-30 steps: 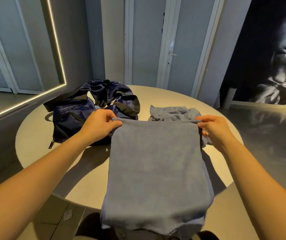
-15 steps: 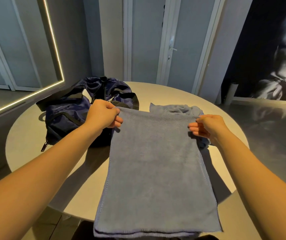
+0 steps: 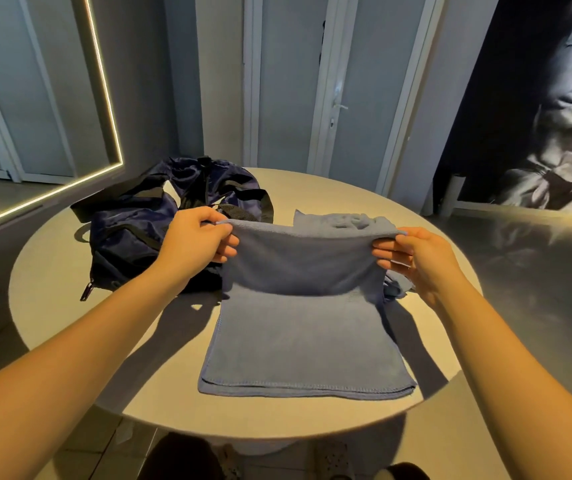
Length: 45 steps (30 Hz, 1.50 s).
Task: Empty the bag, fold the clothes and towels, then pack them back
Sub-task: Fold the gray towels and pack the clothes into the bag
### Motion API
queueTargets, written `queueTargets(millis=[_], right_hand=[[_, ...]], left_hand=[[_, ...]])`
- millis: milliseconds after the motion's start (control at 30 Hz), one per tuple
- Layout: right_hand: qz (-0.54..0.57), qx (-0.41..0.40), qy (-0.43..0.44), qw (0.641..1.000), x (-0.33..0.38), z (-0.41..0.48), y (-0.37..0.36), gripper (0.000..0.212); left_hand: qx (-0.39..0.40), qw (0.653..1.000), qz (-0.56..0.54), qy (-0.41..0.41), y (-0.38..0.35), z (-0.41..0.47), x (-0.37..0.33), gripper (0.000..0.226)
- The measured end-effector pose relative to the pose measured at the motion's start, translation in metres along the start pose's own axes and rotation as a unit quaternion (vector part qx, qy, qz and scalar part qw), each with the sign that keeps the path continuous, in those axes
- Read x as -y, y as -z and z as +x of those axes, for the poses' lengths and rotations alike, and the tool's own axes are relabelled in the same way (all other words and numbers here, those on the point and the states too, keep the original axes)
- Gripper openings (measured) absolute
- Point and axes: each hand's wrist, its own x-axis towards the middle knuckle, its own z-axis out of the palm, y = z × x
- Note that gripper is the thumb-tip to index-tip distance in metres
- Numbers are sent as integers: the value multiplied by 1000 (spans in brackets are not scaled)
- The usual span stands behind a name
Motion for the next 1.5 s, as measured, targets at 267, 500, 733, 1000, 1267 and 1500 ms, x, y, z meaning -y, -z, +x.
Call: queueTargets(millis=[267,500,733,1000,1267,1500], right_hand=[[-25,19,-5,1000,-26,-81,29,20],[-39,2,-45,998,-81,-120,40,21],[1,2,10,1000,-106,-134,51,14],[-63,-49,51,996,-108,-142,45,8],[-56,-25,61,996,-107,-152,49,10],[-102,-37,92,990,-112,-146,46,14]], left_hand=[[91,996,-8,-16,22,-68,26,9],[156,972,147,-99,30,-125,83,12],[145,956,208,-147,33,-144,102,15],[127,969,168,-132,30,-149,105,14],[131,956,195,-176,34,-159,108,11],[96,922,302,-222,29,-162,107,13]])
